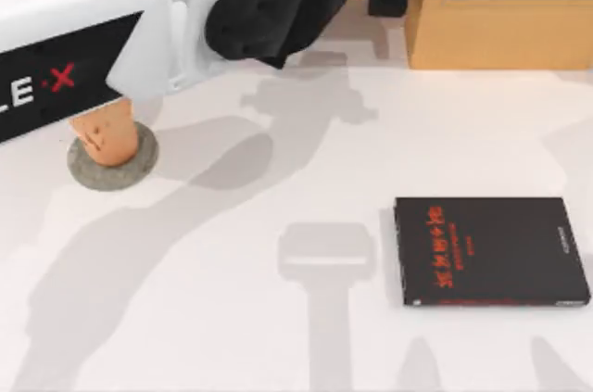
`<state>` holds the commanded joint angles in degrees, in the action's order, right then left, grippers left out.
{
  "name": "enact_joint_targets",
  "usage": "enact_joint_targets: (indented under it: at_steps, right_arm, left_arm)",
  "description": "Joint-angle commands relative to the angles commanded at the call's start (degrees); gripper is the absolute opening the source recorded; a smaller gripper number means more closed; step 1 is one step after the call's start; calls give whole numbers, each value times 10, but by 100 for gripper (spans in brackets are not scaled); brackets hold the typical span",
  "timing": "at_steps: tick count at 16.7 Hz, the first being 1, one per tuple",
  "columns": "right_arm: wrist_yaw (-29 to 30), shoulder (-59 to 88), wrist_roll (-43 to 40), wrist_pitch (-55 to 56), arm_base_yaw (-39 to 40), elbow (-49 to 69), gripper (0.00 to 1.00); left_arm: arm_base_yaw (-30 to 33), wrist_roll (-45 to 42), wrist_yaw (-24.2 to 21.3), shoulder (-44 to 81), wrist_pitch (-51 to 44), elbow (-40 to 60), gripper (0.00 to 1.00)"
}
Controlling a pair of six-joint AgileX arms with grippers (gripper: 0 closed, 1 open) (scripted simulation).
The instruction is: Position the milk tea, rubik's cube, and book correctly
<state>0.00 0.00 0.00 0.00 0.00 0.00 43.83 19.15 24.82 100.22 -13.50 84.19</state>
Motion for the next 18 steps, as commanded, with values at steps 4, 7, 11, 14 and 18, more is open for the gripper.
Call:
enact_joint_targets:
  at_steps: [4, 7, 11, 14, 18]
  right_arm:
    - [0, 0, 0, 0, 0, 0, 100]
    - [0, 0, 0, 0, 0, 0, 100]
    - [0, 0, 0, 0, 0, 0, 100]
    - [0, 0, 0, 0, 0, 0, 100]
    - [0, 0, 0, 0, 0, 0, 100]
  left_arm:
    - [-42, -150, 75, 23, 142, 94, 0]
    - [-59, -199, 105, 29, 192, 133, 0]
    - [-61, -203, 108, 30, 196, 137, 0]
    - [-65, -206, 100, 23, 195, 144, 0]
    - [-115, -225, 50, 43, 181, 232, 0]
